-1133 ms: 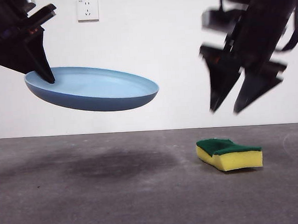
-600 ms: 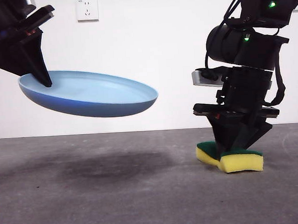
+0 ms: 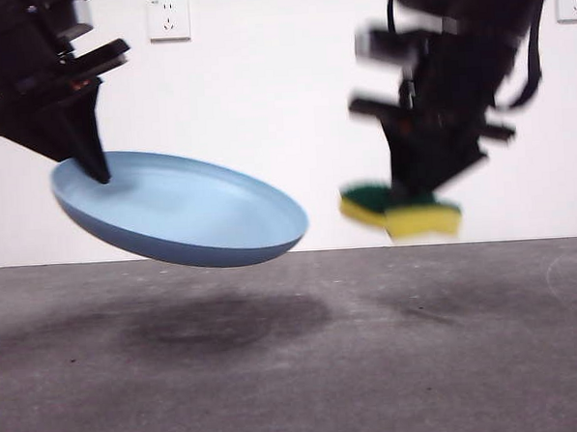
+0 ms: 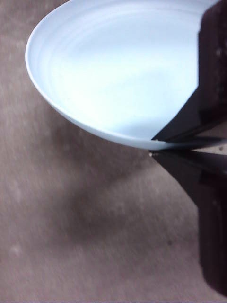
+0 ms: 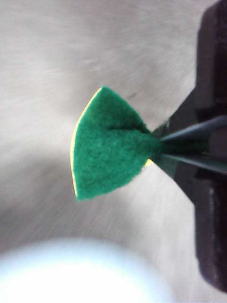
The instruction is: Pick up the plate,pick up the cloth,clean the plate with the cloth
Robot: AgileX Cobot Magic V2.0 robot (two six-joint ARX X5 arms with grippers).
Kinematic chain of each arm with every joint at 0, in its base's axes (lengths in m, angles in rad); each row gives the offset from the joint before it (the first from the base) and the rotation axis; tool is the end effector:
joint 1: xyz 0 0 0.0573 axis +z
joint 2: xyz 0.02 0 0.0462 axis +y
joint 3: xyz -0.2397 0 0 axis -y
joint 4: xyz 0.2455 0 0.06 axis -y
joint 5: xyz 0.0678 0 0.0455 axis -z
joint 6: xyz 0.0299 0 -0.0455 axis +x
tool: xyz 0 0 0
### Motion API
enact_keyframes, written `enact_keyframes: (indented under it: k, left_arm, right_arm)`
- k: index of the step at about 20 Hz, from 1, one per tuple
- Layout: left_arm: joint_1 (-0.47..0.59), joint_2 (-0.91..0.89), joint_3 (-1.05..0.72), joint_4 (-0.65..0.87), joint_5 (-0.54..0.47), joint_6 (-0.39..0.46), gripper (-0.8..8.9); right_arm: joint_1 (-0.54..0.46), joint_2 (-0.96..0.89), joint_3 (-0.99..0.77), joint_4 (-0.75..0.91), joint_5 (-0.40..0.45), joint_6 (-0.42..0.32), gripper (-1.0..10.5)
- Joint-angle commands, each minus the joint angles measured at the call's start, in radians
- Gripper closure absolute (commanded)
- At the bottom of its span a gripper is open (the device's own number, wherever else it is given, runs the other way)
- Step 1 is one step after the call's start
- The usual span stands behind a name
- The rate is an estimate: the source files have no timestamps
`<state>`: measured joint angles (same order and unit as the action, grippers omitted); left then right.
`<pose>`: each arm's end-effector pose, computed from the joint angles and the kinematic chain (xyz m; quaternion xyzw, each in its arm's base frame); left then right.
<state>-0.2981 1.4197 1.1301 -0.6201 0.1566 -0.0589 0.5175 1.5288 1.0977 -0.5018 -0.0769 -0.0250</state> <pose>0.2817 -0.0914 0.2510 0.0053 0.4440 -0.1895 0.8757 0.2736 0.1584 0.2165 -0.1089 0.4355 0.2670 0.8527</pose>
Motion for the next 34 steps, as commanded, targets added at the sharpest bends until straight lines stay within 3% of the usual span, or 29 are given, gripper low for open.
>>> enact_keyframes:
  k: [1,5,12,14,18,21,24,26,31,34]
  left_arm:
    - [-0.040,0.005,-0.002,0.006,0.004,0.000,8.22]
    - [-0.124,0.005,-0.002,0.018,0.010,-0.025,8.22]
    - [-0.208,0.005,-0.002,0.058,0.009,-0.050,8.22]
    - [-0.211,0.005,-0.002,0.084,0.009,-0.066,8.22]
    - [-0.211,0.005,-0.002,0.103,0.010,-0.079,8.22]
    - [-0.211,0.005,-0.002,0.096,0.010,-0.079,8.22]
    - [-0.211,0.005,-0.002,0.075,0.035,-0.078,8.22]
    - [-0.213,0.005,-0.002,0.069,0.092,-0.077,8.22]
    - [-0.216,0.005,-0.002,0.069,0.177,-0.077,8.22]
    - [-0.224,0.005,-0.002,0.074,0.194,-0.078,8.22]
  right_arm:
    - [0.053,-0.072,-0.003,0.001,-0.003,0.035,9.6]
    - [0.151,-0.117,-0.003,0.045,-0.002,0.038,9.6]
    - [0.257,-0.035,-0.003,0.172,-0.017,0.086,9.6]
    - [0.289,-0.002,-0.003,0.174,-0.056,0.105,9.6]
    - [0.368,0.037,-0.003,0.067,-0.036,0.109,9.6]
    - [0.386,0.032,-0.003,-0.098,0.134,0.096,9.6]
    - [0.359,0.021,-0.003,-0.190,0.488,0.076,9.6]
    - [0.336,0.011,-0.003,-0.155,0.577,0.074,9.6]
    - [0.284,-0.011,-0.003,0.029,0.531,0.060,9.6]
    - [0.268,-0.011,-0.003,0.128,0.380,0.060,9.6]
